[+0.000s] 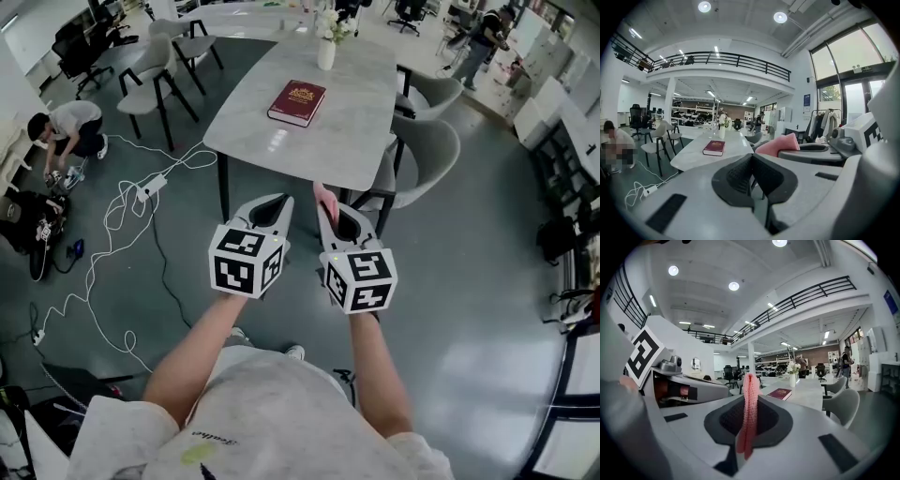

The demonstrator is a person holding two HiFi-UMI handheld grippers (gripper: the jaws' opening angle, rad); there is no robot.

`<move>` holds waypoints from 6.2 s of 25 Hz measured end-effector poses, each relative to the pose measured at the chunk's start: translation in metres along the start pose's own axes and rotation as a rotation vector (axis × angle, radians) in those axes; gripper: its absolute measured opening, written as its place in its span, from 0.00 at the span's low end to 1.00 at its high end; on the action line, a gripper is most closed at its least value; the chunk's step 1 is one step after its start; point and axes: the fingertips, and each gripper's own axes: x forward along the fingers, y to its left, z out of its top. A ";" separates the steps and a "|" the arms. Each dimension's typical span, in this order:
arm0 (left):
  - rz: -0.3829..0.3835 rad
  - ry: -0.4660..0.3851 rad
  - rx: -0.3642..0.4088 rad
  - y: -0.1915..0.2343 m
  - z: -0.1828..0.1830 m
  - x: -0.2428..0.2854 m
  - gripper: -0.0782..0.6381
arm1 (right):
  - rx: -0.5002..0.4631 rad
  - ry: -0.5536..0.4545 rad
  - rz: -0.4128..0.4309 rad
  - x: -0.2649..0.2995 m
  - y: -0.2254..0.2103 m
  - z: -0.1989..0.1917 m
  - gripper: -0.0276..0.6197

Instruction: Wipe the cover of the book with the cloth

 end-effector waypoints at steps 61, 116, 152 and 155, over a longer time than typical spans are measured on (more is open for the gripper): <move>-0.210 0.116 -0.017 0.282 0.069 0.269 0.12 | -0.133 0.143 -0.099 0.380 -0.107 0.051 0.07; -0.040 0.252 -0.181 0.343 0.039 0.511 0.12 | -0.394 0.532 0.165 0.615 -0.334 -0.081 0.07; -0.109 0.257 -0.176 0.351 0.026 0.481 0.12 | -0.373 0.612 0.151 0.592 -0.293 -0.104 0.07; -0.110 0.253 -0.177 0.352 0.027 0.478 0.12 | -0.368 0.615 0.148 0.589 -0.290 -0.107 0.07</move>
